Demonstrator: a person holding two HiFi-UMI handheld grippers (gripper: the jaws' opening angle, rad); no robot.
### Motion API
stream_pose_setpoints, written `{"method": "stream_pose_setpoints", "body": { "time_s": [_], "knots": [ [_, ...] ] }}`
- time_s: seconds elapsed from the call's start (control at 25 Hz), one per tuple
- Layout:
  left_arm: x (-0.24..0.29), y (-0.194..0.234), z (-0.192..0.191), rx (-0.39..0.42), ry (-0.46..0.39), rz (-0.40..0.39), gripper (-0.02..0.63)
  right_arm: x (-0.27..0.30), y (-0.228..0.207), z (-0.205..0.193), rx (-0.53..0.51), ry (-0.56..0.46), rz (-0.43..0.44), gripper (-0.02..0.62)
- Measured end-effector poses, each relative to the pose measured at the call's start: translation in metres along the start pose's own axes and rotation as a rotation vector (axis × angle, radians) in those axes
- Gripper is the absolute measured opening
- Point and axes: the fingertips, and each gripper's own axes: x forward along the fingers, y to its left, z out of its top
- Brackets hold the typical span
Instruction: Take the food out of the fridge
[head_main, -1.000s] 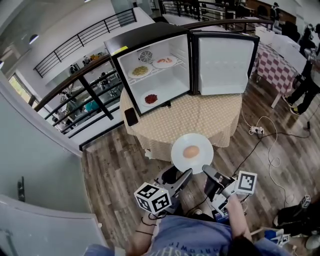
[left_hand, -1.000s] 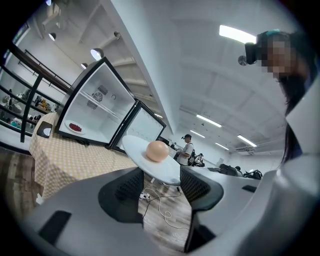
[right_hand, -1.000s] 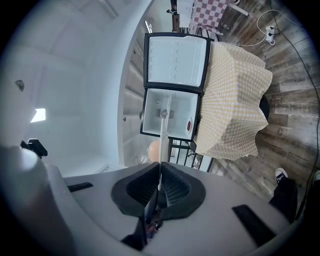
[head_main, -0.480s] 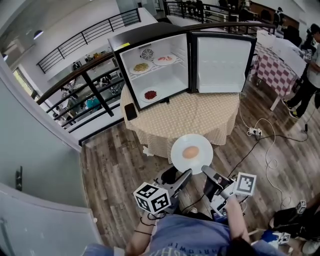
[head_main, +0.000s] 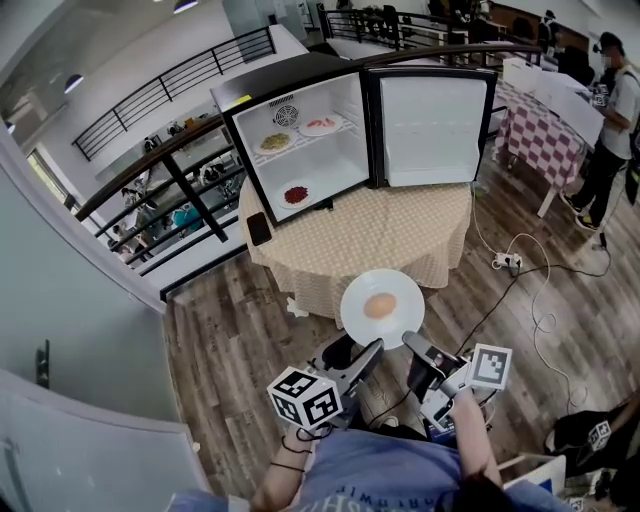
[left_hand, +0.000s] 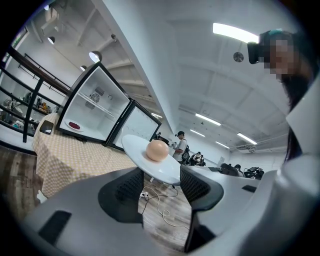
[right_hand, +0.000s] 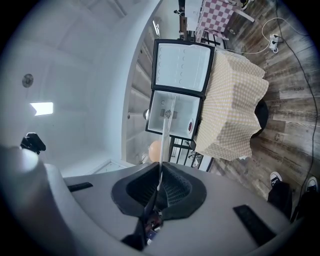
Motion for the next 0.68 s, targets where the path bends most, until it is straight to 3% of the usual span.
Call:
{"method": "stream_pose_setpoints", "body": {
  "time_s": [0.68],
  "knots": [
    [0.002, -0.025, -0.009, 0.04, 0.03, -0.018, 0.235, -0.029, 0.003, -0.003, -0.017, -0.045, -0.004, 0.023]
  ]
}}
